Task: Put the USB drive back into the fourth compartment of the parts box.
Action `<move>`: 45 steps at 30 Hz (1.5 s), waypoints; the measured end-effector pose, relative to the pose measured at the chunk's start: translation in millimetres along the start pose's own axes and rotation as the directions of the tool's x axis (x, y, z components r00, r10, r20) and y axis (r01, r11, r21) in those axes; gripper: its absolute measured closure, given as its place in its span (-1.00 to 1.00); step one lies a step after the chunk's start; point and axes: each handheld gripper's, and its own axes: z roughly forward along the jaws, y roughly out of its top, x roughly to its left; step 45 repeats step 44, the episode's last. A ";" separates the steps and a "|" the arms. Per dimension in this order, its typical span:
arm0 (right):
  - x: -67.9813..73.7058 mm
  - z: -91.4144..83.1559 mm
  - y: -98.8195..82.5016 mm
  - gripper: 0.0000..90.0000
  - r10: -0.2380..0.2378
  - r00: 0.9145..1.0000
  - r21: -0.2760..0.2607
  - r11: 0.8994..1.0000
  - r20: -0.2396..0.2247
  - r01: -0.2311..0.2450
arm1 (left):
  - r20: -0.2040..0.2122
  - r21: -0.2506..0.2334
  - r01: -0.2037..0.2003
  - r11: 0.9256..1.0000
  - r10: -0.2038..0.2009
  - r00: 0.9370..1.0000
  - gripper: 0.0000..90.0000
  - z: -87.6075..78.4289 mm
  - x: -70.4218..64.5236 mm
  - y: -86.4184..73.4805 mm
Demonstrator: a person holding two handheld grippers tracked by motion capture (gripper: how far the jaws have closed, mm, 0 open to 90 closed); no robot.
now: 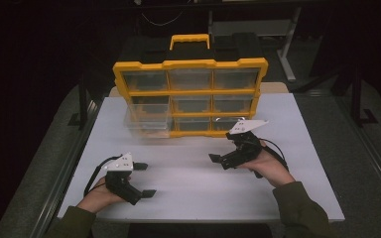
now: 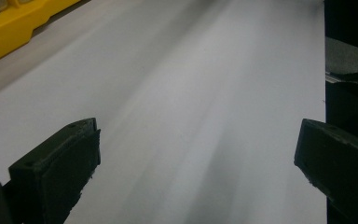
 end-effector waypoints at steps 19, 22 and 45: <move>-4.9 -18.4 -65.1 -0.99 0.065 0.998 -0.001 0.998 0.024 -0.065 | 0.001 -0.002 -0.003 1.000 0.003 1.000 -1.00 -0.4 -0.9 0.4; -5.8 -22.6 -72.0 -0.99 0.060 0.997 0.003 0.998 0.044 -0.061 | 0.002 0.001 -0.006 1.000 0.006 1.000 -1.00 -0.1 -0.9 0.5; -9.4 -37.7 -103.9 -0.99 0.074 0.995 -0.003 0.997 0.063 -0.074 | -0.002 0.022 -0.007 1.000 0.008 1.000 -1.00 1.3 -0.1 -1.7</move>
